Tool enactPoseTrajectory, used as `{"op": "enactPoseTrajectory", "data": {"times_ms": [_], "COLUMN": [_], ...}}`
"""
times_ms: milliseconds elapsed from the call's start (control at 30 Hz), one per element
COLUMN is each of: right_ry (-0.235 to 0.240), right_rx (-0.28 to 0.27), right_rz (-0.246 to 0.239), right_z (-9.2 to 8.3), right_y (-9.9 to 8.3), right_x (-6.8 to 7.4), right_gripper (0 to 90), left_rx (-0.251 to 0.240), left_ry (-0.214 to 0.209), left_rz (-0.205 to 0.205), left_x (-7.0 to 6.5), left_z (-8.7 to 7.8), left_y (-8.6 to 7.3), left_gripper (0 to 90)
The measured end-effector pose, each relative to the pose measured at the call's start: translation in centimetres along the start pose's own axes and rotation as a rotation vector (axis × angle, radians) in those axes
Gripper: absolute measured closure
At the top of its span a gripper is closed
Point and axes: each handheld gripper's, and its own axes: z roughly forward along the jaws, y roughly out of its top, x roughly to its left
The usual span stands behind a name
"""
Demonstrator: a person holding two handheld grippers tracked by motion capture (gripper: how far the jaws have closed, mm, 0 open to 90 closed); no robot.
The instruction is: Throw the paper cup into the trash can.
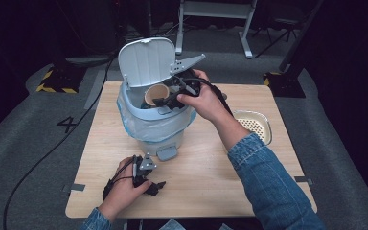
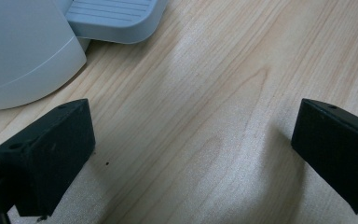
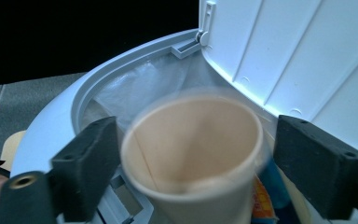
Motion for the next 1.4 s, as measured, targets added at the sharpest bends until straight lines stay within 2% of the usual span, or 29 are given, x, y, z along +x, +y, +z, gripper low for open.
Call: {"op": "enactPoseTrajectory", "data": {"times_ms": [133,367,700,967,1200,1400], "right_ry": [-0.034,-0.072,-0.133,-0.187,-0.225,-0.275], "right_rx": [-0.06,-0.107,-0.14,-0.155,-0.158,-0.147], "right_rz": [-0.001,-0.005,-0.011,0.022,0.047,0.079], "right_z": [-0.6,-2.7,-7.5,-12.6,-16.1,-18.9], "right_y": [0.3,0.6,0.0,-1.7,-3.8,-6.2], "right_x": [0.1,-0.1,0.0,0.0,-0.5,-0.8], "right_gripper": [15.6,15.8,16.6,18.4,19.0,19.5], "left_rx": [0.001,0.0,0.005,0.001,0.002,0.0], "left_ry": [0.0,0.0,0.002,0.0,0.0,0.008], "left_rz": [0.001,0.001,-0.002,-0.001,-0.001,-0.009], "left_x": [0.0,0.0,0.0,0.0,0.1,0.1], "left_z": [0.0,0.0,0.0,0.0,0.0,0.0], "left_y": [0.0,0.0,0.0,0.0,0.0,-0.1], "left_gripper": [0.0,0.0,0.0,0.0,0.0,0.0]}}
